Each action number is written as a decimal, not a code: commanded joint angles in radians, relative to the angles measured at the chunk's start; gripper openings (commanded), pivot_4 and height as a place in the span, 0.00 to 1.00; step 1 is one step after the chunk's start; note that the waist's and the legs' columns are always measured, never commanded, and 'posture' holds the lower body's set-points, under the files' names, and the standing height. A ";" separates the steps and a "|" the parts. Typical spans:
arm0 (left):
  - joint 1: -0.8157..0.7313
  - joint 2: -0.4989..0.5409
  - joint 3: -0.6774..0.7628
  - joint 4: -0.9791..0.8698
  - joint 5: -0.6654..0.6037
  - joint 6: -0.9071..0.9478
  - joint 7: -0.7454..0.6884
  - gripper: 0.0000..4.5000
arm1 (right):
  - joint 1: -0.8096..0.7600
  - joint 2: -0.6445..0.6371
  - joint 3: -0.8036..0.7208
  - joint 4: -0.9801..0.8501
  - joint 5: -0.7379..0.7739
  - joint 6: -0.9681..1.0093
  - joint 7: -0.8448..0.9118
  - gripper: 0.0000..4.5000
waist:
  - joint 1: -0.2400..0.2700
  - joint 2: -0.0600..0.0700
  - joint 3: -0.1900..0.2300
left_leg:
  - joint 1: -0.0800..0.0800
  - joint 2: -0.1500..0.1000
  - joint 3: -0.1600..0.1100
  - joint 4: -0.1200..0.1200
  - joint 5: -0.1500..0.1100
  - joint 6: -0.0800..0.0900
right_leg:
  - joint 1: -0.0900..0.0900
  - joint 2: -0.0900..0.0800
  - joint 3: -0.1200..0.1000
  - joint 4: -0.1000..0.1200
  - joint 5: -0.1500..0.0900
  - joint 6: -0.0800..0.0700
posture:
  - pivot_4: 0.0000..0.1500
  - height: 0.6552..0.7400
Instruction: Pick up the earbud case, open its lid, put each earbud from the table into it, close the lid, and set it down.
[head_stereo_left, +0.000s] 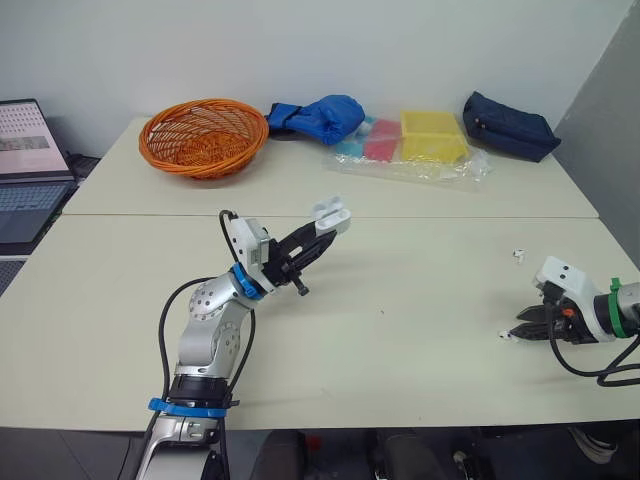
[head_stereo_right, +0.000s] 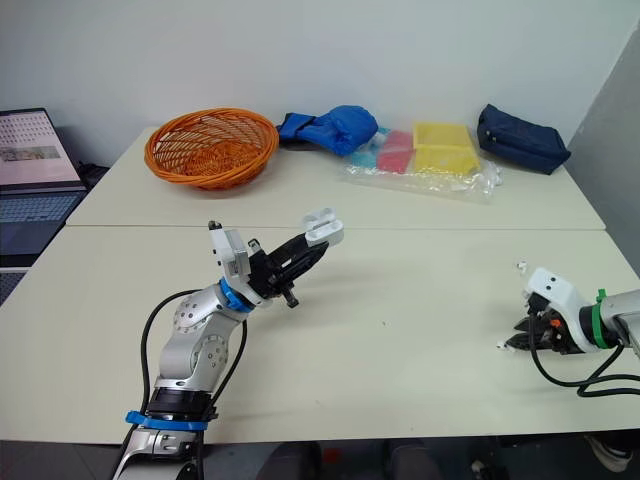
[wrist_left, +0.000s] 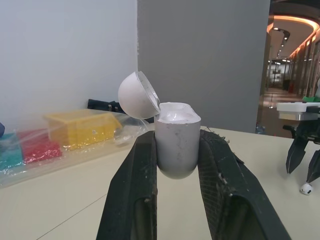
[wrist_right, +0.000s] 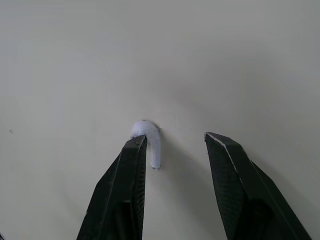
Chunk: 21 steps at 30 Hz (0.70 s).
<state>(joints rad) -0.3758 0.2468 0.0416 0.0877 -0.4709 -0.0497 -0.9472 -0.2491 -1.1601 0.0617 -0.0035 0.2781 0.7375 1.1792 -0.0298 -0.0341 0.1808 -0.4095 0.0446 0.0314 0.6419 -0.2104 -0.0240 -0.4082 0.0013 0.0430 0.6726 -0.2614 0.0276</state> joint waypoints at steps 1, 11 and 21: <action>-0.005 0.002 0.003 -0.037 -0.015 -0.004 0.000 0.17 | -0.020 -0.002 -0.011 0.004 -0.014 -0.012 -0.006 0.42 | 0.000 0.000 0.000 | 0.000 0.000 0.000 0.000 0.000 0.000 | 0.000 0.000 0.000 0.000 0.000 0.000 | 1.00 1.00; -0.015 0.002 0.001 -0.023 -0.015 -0.005 -0.009 0.17 | -0.019 -0.016 -0.030 -0.020 0.014 0.010 0.034 0.42 | 0.000 0.000 0.000 | 0.000 0.000 0.000 0.000 0.000 0.000 | 0.000 0.000 0.000 0.000 0.000 0.000 | 1.00 1.00; -0.010 0.004 0.001 -0.030 -0.017 -0.001 -0.012 0.17 | 0.029 -0.010 -0.015 -0.045 -0.006 -0.032 0.018 0.42 | -0.001 0.000 0.000 | 0.000 0.000 0.000 0.001 0.000 0.000 | 0.000 0.000 0.000 0.000 0.000 0.000 | 1.00 1.00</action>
<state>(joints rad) -0.3762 0.2478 0.0415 0.0880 -0.4710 -0.0490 -0.9531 -0.2104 -1.1686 0.0604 -0.0430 0.2855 0.7193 1.2025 -0.0305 -0.0341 0.1808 -0.4097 0.0446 0.0315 0.6424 -0.2104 -0.0240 -0.4084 0.0013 0.0431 0.6728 -0.2612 0.0280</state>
